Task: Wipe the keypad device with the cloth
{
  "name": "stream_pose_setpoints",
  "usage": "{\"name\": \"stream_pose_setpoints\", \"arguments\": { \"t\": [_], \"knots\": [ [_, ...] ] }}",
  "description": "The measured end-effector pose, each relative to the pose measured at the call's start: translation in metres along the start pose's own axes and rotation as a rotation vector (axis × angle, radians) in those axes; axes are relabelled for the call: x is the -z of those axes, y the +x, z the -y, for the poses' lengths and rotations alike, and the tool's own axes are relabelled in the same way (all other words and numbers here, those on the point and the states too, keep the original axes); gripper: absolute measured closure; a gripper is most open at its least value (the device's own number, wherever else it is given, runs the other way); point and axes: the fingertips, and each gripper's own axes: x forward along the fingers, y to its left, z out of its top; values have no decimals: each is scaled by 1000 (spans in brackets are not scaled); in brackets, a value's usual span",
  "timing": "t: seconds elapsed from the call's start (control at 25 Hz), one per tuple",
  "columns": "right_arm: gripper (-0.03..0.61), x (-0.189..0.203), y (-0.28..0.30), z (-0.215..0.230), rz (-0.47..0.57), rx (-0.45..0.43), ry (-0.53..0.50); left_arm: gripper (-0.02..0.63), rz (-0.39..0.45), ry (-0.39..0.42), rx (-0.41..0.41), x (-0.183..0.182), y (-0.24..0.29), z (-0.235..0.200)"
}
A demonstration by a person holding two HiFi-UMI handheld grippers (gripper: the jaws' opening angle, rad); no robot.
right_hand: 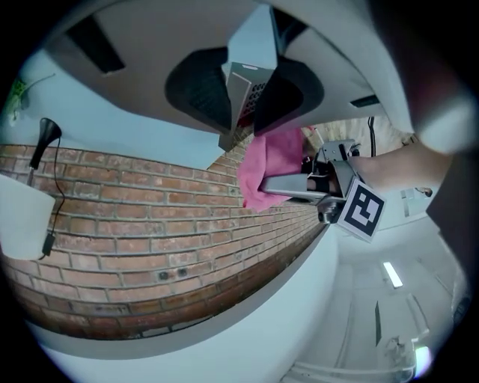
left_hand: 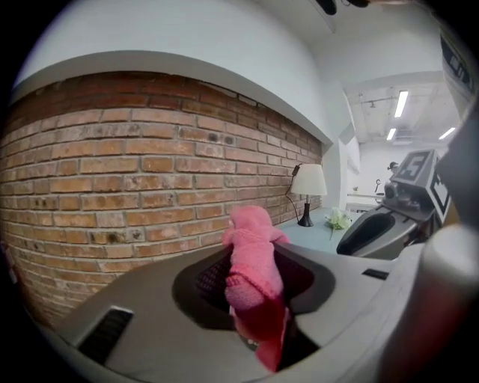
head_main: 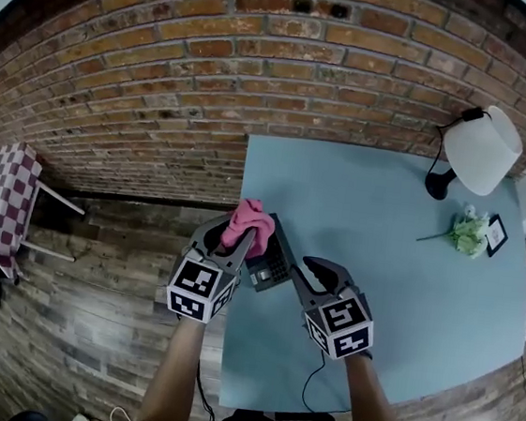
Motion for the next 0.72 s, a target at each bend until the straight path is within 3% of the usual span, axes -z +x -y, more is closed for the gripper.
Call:
{"name": "stream_pose_setpoints", "arguments": {
  "t": [0.4,0.72],
  "knots": [
    [454,42,29,3,-111,-22,-61,447,-33,-22,27,35,55,-7],
    [456,47,31,4,-90,-43,-49,446,-66,-53,30,57,73,-3]
  ]
}}
